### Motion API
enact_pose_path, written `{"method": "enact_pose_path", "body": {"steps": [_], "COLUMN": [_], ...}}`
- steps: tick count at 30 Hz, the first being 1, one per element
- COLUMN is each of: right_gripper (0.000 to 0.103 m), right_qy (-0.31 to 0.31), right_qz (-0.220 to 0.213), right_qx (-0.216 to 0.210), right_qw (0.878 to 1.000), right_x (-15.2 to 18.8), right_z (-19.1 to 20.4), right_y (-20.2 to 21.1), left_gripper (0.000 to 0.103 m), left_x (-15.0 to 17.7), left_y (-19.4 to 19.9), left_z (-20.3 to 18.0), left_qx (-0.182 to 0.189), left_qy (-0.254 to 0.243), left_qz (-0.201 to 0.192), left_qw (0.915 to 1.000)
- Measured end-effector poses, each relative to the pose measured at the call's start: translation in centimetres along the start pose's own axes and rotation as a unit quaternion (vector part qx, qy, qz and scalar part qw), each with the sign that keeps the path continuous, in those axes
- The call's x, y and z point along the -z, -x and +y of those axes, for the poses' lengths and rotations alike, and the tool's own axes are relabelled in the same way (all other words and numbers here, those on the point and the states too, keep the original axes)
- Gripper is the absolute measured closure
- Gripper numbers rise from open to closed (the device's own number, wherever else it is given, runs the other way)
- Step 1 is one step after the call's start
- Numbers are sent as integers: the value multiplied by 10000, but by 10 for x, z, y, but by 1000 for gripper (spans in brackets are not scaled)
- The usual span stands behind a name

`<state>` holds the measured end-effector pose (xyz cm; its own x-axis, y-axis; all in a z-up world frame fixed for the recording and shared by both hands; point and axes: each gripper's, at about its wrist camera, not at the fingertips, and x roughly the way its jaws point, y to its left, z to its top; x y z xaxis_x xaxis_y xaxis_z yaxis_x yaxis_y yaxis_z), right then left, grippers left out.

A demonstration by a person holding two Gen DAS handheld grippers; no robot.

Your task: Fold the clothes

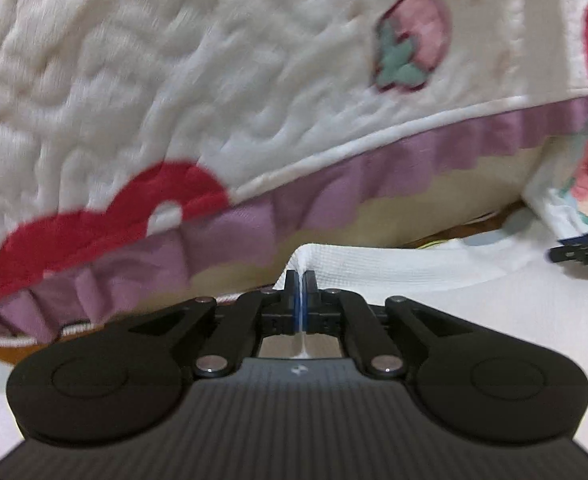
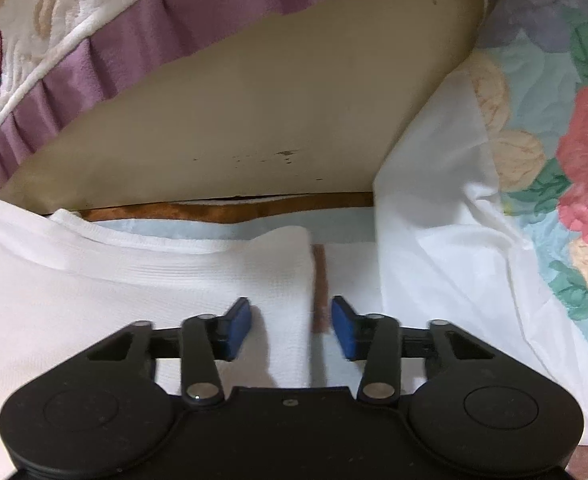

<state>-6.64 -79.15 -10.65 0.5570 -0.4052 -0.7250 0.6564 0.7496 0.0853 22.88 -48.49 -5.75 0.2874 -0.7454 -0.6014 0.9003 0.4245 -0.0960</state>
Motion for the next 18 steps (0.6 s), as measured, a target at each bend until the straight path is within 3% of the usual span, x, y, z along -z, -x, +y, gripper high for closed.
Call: {"method": "enact_pose_path", "body": {"steps": [1, 3, 5, 6, 8, 11, 14, 18], "right_gripper": [89, 89, 87, 85, 81, 67, 63, 49], "right_qy": [-25, -74, -148, -284, -723, -1524, -1830, -1867], "right_qz": [23, 54, 16, -61, -266, -541, -611, -592], "right_qx": [109, 411, 985, 1116, 1087, 573, 6, -334], "right_qw": [9999, 9991, 9950, 9933, 9911, 9852, 9812, 9801], "right_x": [-1, -4, -2, 1, 11, 38, 83, 143], "right_z": [-2, -4, -4, -7, -14, -23, -31, -21], "right_y": [1, 4, 11, 19, 41, 85, 126, 177], "left_gripper": [100, 91, 47, 41, 39, 39, 39, 37], "left_x": [3, 9, 16, 19, 25, 34, 65, 106], "left_y": [5, 15, 24, 29, 39, 53, 88, 143], "left_z": [2, 5, 8, 10, 13, 18, 20, 20], "left_qx": [-14, -41, -69, -83, -111, -152, -51, -149], "left_qy": [46, 139, 231, 277, 369, 508, 368, 343], "left_qz": [44, 131, 218, 262, 349, 480, 719, 987], "left_qw": [10000, 9998, 9995, 9992, 9986, 9974, 9967, 9944]}}
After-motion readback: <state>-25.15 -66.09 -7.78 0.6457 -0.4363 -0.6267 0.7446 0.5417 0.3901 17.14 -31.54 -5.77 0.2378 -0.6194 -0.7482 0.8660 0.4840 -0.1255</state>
